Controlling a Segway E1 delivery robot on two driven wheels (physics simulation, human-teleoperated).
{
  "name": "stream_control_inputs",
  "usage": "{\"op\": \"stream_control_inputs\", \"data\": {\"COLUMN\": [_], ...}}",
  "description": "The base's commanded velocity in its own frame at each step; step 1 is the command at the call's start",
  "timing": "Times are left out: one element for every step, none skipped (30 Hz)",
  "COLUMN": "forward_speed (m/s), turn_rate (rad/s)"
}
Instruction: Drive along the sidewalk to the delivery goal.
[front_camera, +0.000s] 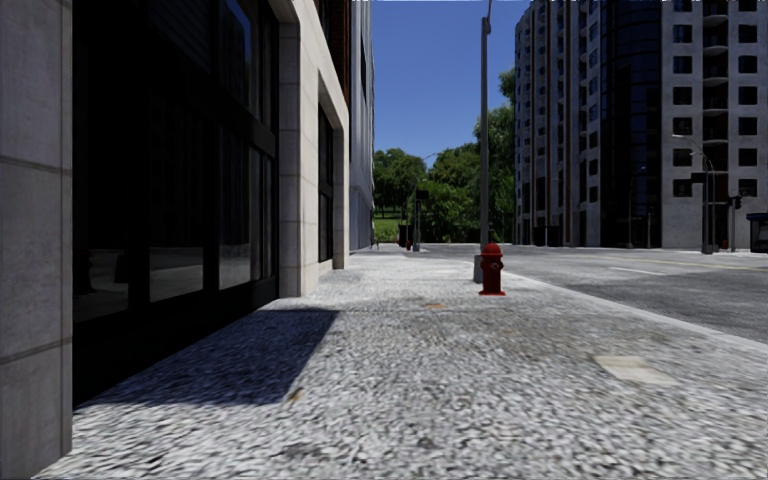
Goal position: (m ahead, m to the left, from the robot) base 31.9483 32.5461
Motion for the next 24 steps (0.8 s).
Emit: {"op": "stream_control_inputs", "data": {"forward_speed": [2.0,2.0,2.0,2.0,2.0,2.0,2.0,2.0,2.0,2.0,2.0,2.0,2.0,2.0,2.0,2.0,2.0,2.0,2.0,2.0,2.0,2.0,2.0,2.0], "turn_rate": [0.0,0.0,0.0,0.0,0.0,0.0,0.0,0.0,0.0,0.0,0.0,0.0,0.0,0.0,0.0,0.0,0.0,0.0,0.0,0.0,0.0,0.0,0.0,0.0]}}
